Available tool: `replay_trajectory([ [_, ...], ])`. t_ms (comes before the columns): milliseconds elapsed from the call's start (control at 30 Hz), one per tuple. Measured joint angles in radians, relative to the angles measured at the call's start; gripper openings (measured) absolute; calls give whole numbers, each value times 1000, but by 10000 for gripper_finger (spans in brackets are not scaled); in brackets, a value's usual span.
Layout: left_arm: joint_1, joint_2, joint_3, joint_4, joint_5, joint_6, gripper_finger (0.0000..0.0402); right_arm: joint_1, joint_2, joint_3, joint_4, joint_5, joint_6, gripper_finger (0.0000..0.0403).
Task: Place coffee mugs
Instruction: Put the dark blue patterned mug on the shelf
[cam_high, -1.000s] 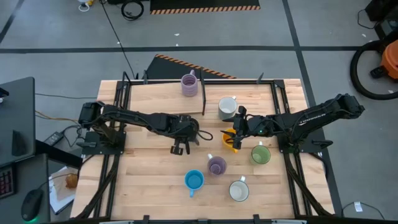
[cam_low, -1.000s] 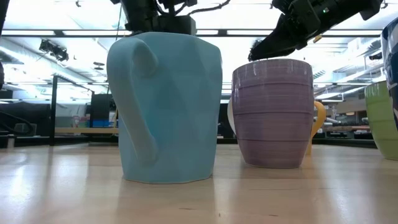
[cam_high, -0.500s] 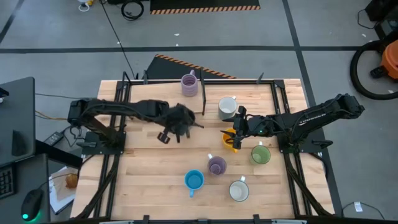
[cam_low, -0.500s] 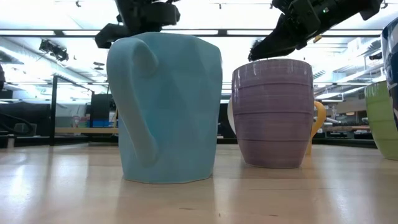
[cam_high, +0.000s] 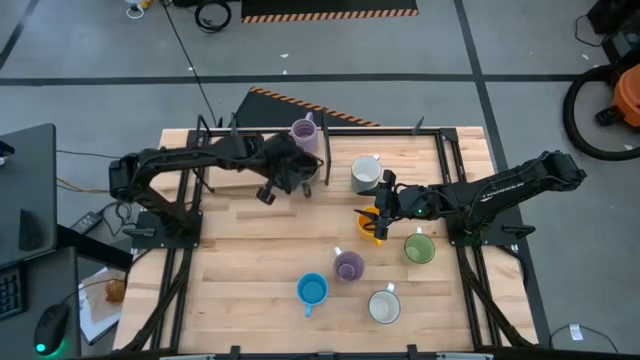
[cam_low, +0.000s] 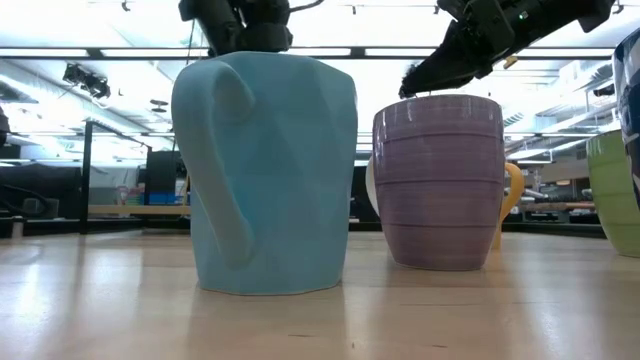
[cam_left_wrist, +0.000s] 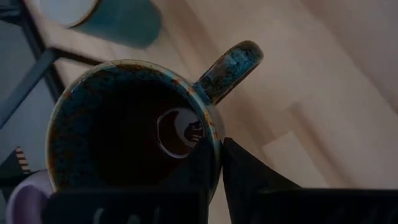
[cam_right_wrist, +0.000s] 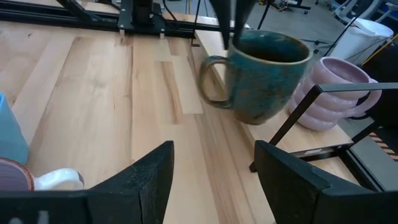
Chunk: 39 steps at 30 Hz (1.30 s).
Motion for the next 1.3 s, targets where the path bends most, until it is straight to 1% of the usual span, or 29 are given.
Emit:
replay_trajectory([
  [167,50,0,0,37,29,31,34,0,0,0,0,0,1,229],
  [300,83,11,0,42,86,31,33,0,0,0,1,0,1,229],
  [367,90,23,0,44,98,32,33,0,0,0,7,0,1,229],
  [600,97,45,0,55,76,84,33,0,0,0,9,0,1,229],
  [800,119,58,1,52,85,85,33,0,0,0,16,-4,1,229],
  [1300,118,78,2,63,88,87,34,0,0,0,23,-19,-2,229],
])
